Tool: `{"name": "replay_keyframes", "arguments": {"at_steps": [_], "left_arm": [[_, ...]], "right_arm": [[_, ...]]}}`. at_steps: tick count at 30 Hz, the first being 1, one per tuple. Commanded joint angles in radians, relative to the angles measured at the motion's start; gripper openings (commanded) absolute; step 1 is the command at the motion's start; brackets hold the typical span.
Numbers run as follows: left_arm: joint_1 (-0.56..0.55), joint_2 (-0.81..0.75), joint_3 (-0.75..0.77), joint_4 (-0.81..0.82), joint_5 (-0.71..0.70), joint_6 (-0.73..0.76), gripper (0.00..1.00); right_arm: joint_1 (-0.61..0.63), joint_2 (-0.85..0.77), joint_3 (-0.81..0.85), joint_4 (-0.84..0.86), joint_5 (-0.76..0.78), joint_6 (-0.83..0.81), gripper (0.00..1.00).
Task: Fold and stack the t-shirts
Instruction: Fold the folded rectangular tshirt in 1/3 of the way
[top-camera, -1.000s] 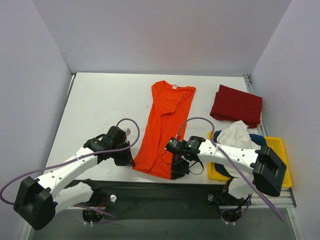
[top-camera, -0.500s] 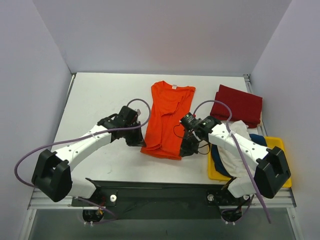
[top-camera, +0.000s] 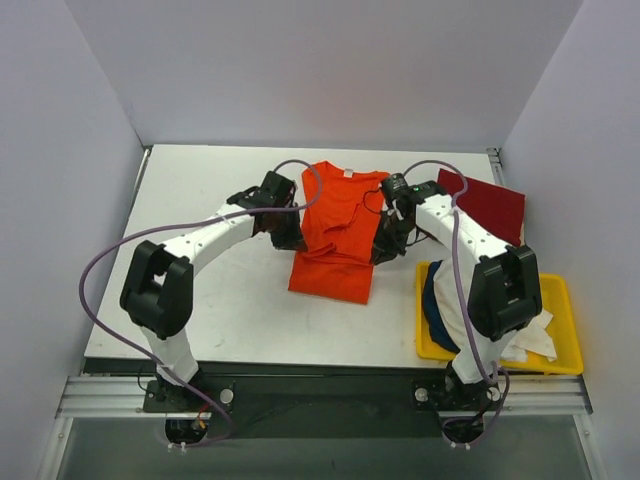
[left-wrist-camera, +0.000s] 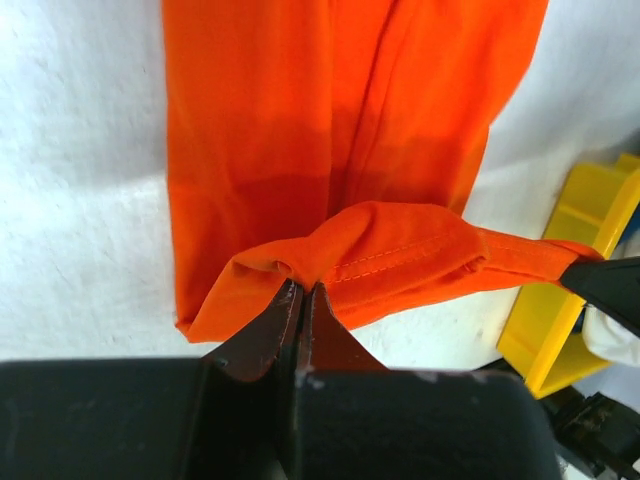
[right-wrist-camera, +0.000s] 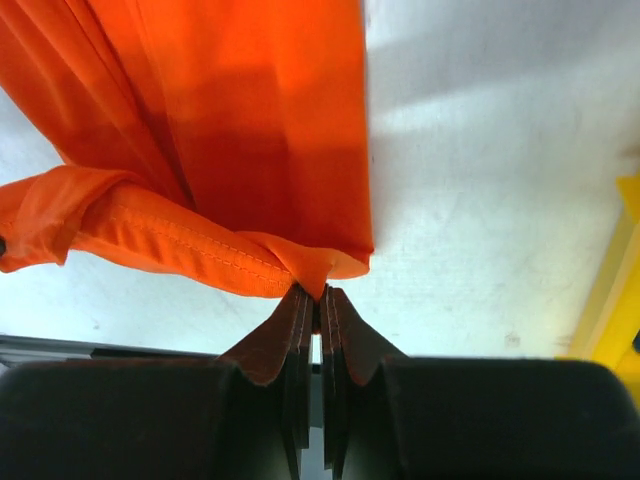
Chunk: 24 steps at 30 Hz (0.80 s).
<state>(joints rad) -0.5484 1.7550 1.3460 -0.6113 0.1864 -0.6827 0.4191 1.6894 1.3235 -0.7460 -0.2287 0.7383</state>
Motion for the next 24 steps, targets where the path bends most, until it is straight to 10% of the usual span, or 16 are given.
{"name": "replay_keyframes", "arguments": {"at_steps": [1, 20, 24], "left_arm": [[0.041, 0.075, 0.122, 0.035, 0.002, 0.035, 0.00], [0.114, 0.371, 0.432, 0.005, 0.047, 0.005, 0.00], [0.119, 0.383, 0.432, 0.044, 0.061, -0.014, 0.55]], "right_arm": [[-0.048, 0.071, 0.107, -0.056, -0.021, -0.086, 0.00], [-0.195, 0.495, 0.548, -0.128, -0.093, -0.192, 0.00], [-0.215, 0.529, 0.612, -0.133, -0.115, -0.201, 0.14]]}}
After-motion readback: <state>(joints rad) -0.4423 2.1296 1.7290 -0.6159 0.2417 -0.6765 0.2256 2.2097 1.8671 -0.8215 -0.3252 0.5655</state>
